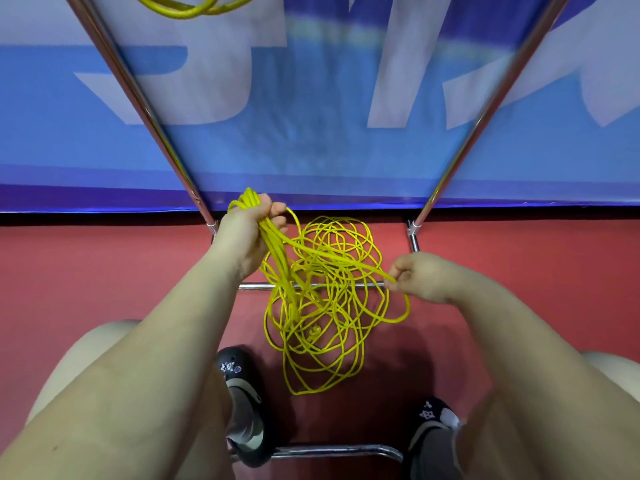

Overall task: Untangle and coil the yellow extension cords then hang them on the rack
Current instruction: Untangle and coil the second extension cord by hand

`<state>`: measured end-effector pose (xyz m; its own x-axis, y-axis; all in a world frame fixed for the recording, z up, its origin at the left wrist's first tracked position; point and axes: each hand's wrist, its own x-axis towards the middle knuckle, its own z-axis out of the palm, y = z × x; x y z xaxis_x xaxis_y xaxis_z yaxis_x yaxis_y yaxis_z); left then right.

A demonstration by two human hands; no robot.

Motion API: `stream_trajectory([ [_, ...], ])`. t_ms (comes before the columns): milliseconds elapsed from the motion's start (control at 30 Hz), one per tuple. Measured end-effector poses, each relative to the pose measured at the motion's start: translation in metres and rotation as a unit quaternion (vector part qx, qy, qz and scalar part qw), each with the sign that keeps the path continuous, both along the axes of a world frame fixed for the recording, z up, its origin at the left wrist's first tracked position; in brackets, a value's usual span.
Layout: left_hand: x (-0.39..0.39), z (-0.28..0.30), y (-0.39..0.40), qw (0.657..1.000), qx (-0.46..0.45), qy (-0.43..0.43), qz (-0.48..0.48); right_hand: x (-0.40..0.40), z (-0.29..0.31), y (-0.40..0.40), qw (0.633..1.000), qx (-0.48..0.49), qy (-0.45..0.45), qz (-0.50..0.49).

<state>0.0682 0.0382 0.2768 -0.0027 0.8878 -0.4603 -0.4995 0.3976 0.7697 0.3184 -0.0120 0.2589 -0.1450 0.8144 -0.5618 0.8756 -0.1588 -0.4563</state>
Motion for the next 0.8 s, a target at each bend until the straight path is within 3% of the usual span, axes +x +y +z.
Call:
stream_trajectory([
  [100, 0.003, -0.007, 0.0, 0.996, 0.033, 0.08, -0.016, 0.003, 0.003, 0.002, 0.999, -0.033, 0.02, 0.005],
  [200, 0.002, -0.009, 0.003, 0.987, 0.064, 0.141, -0.035, 0.002, 0.005, 0.005, 0.989, -0.06, 0.111, -0.072],
  [367, 0.007, -0.017, 0.002, 0.969, 0.092, 0.203, -0.108, -0.006, 0.015, 0.013, 0.927, -0.088, 0.296, -0.213],
  [500, 0.02, -0.035, -0.008, 0.946, 0.094, 0.231, -0.208, -0.022, 0.017, 0.022, 0.816, -0.127, 0.432, -0.363],
  [667, 0.038, -0.046, -0.012, 0.917, 0.071, 0.224, -0.321, -0.032, 0.008, 0.038, 0.654, -0.097, 0.504, -0.556],
  [800, 0.046, -0.04, -0.015, 0.926, 0.06, 0.152, -0.339, -0.03, 0.002, 0.042, 0.583, -0.07, 0.508, -0.63],
])
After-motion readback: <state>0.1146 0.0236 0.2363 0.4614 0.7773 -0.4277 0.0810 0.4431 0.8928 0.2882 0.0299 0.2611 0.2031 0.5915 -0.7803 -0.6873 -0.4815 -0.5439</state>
